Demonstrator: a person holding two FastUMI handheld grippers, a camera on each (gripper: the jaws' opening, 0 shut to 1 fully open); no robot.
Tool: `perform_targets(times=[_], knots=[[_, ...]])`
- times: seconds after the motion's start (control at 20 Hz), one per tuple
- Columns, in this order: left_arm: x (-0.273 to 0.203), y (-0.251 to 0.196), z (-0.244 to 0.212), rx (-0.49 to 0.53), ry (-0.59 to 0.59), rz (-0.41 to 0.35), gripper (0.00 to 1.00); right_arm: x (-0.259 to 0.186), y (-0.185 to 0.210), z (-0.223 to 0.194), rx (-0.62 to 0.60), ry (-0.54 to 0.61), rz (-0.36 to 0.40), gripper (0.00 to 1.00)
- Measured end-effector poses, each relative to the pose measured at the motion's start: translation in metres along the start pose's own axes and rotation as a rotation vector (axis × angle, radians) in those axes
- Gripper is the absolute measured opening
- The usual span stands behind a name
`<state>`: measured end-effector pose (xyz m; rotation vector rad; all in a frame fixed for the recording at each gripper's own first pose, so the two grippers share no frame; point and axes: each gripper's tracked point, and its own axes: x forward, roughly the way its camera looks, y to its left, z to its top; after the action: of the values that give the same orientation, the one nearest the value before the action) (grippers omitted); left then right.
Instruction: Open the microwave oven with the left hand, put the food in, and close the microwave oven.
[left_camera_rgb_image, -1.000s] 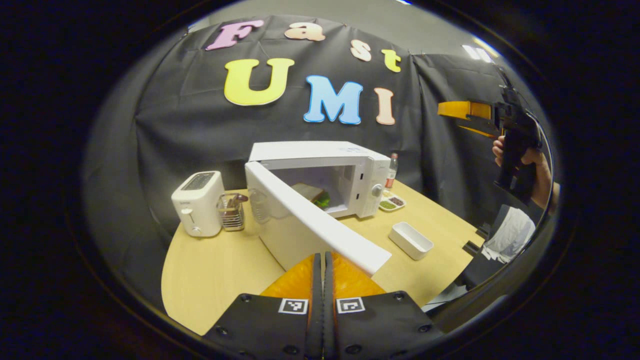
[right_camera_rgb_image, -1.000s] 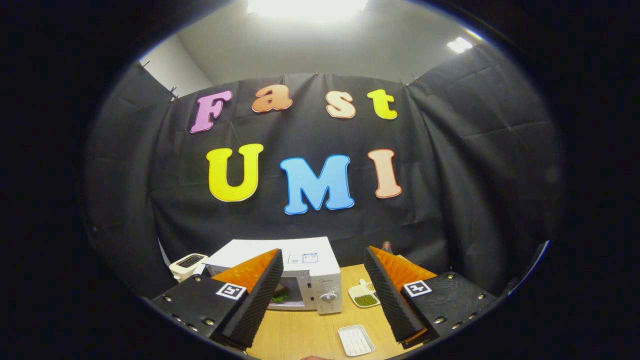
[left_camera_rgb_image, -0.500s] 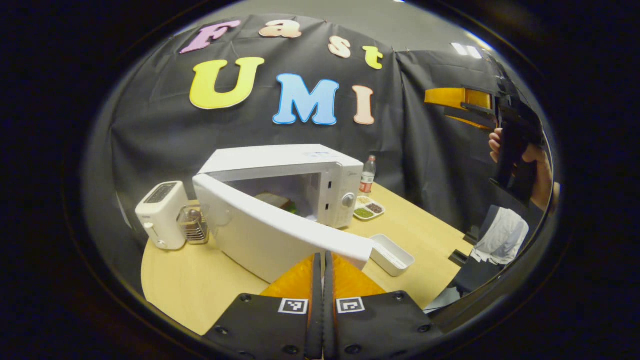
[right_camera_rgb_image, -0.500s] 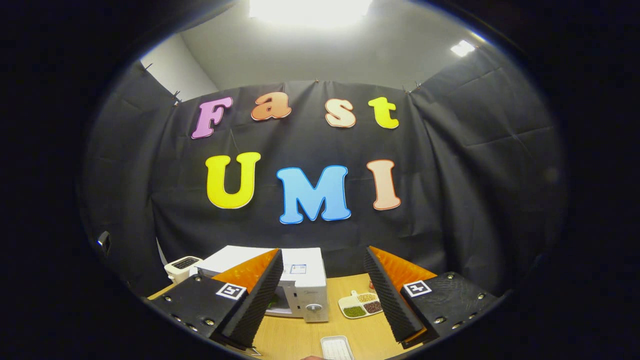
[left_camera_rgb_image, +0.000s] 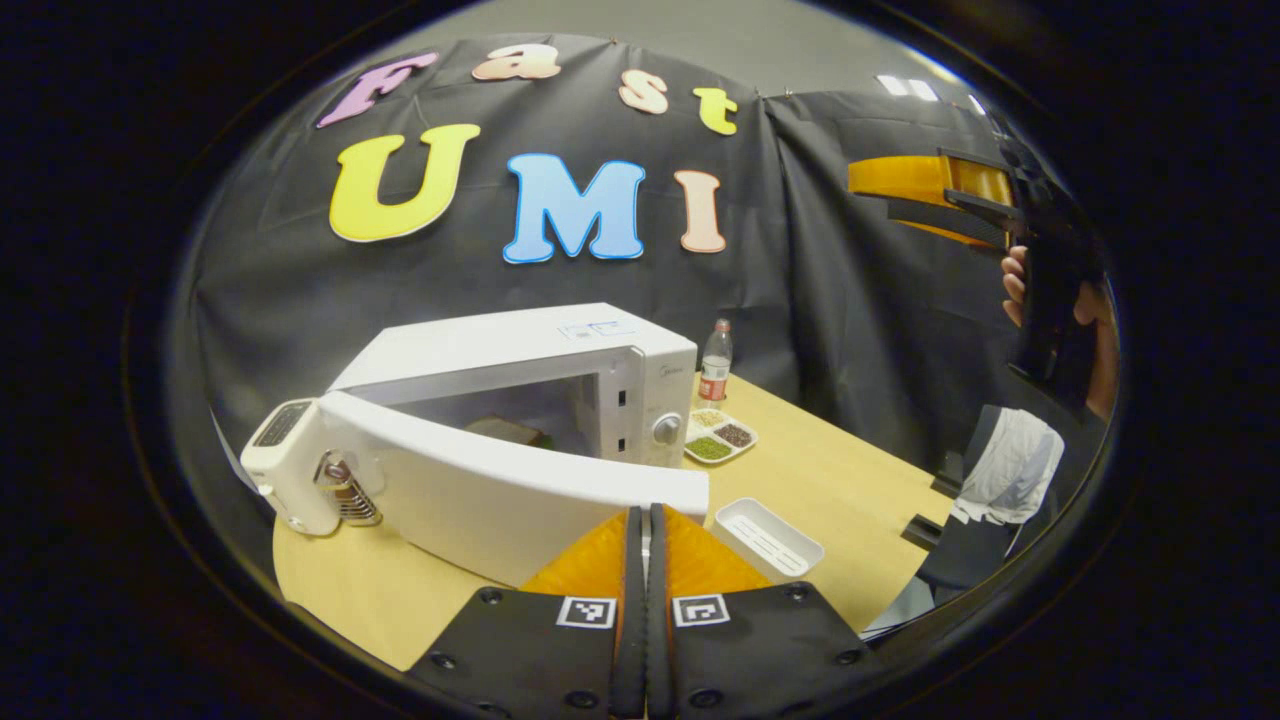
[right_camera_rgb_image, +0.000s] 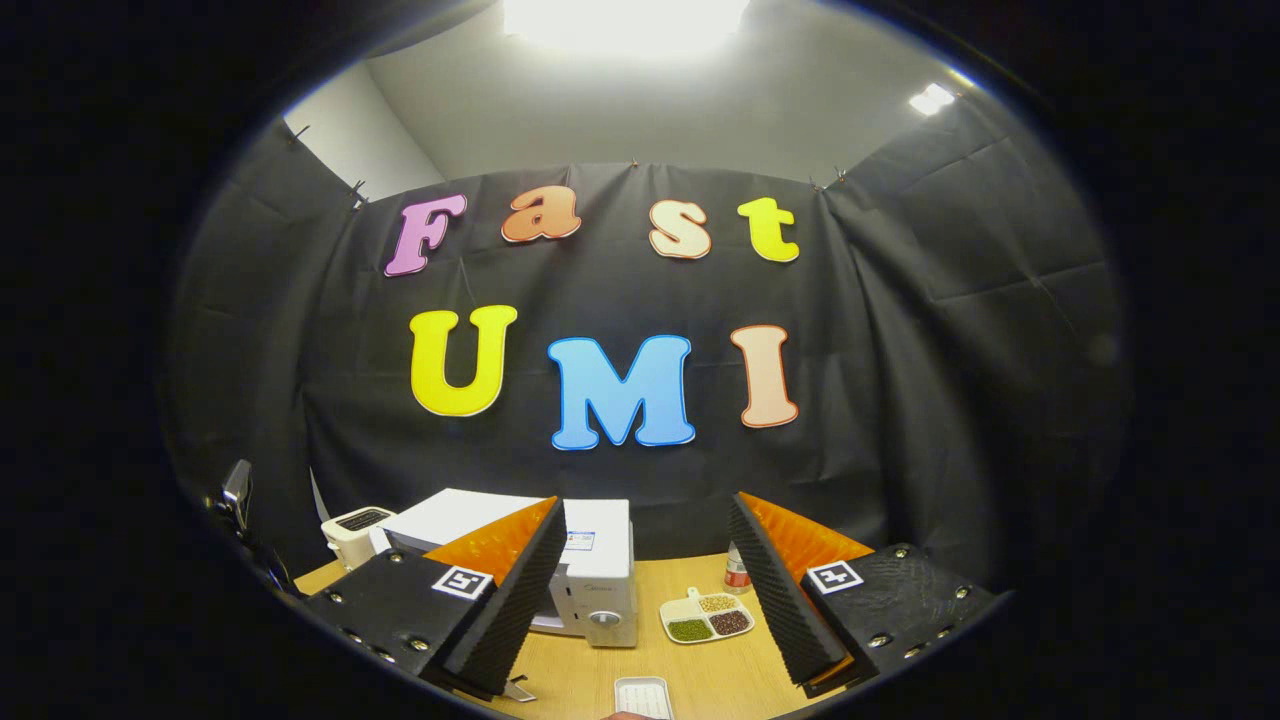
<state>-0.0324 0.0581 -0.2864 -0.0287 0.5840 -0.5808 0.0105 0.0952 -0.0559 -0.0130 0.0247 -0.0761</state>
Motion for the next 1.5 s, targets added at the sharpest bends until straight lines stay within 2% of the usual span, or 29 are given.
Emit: perform_targets(times=[0.05,0.1,0.2,0.35,0.4,0.45,0.6,0.65,0.85,1.0,1.2,1.25,1.5], knots=[[0.004,0.0,0.0,0.003,0.001,0.0,0.07,0.0,-0.003,0.0,0.003,0.002,-0.002,0.98],[0.009,0.0,0.003,0.003,0.002,0.001,0.1,0.0,-0.006,-0.001,0.007,0.003,-0.006,0.98],[0.017,0.0,0.009,0.007,-0.003,0.01,0.07,-0.001,-0.013,-0.004,0.009,0.008,-0.015,0.98],[0.03,-0.002,0.013,0.006,-0.004,0.003,0.07,-0.006,-0.025,-0.008,0.012,0.013,-0.025,0.98],[0.036,-0.001,0.014,0.001,-0.002,0.001,0.1,-0.007,-0.03,-0.009,0.013,0.015,-0.029,0.98],[0.04,-0.001,0.014,-0.006,-0.002,0.001,0.07,-0.009,-0.034,-0.009,0.015,0.015,-0.035,0.98],[0.053,0.0,0.023,-0.017,-0.005,0.004,0.07,-0.011,-0.049,-0.009,0.01,0.008,-0.057,0.98],[0.058,0.0,0.022,-0.019,-0.006,0.005,0.1,-0.012,-0.053,-0.009,0.009,0.011,-0.061,0.98],[0.075,-0.001,0.029,-0.021,-0.01,0.022,0.07,-0.014,-0.07,-0.012,0.008,0.015,-0.082,0.98],[0.088,-0.004,0.03,-0.041,-0.011,0.04,0.1,-0.012,-0.077,-0.016,0.003,0.019,-0.085,0.98],[0.104,-0.007,0.035,-0.064,-0.01,0.054,0.07,-0.01,-0.086,-0.02,-0.014,0.027,-0.079,0.98],[0.108,-0.007,0.037,-0.069,-0.01,0.057,0.1,-0.009,-0.088,-0.021,-0.018,0.029,-0.079,0.98],[0.129,-0.001,0.045,-0.093,-0.015,0.092,0.07,-0.005,-0.093,-0.026,-0.024,0.04,-0.058,0.99]])
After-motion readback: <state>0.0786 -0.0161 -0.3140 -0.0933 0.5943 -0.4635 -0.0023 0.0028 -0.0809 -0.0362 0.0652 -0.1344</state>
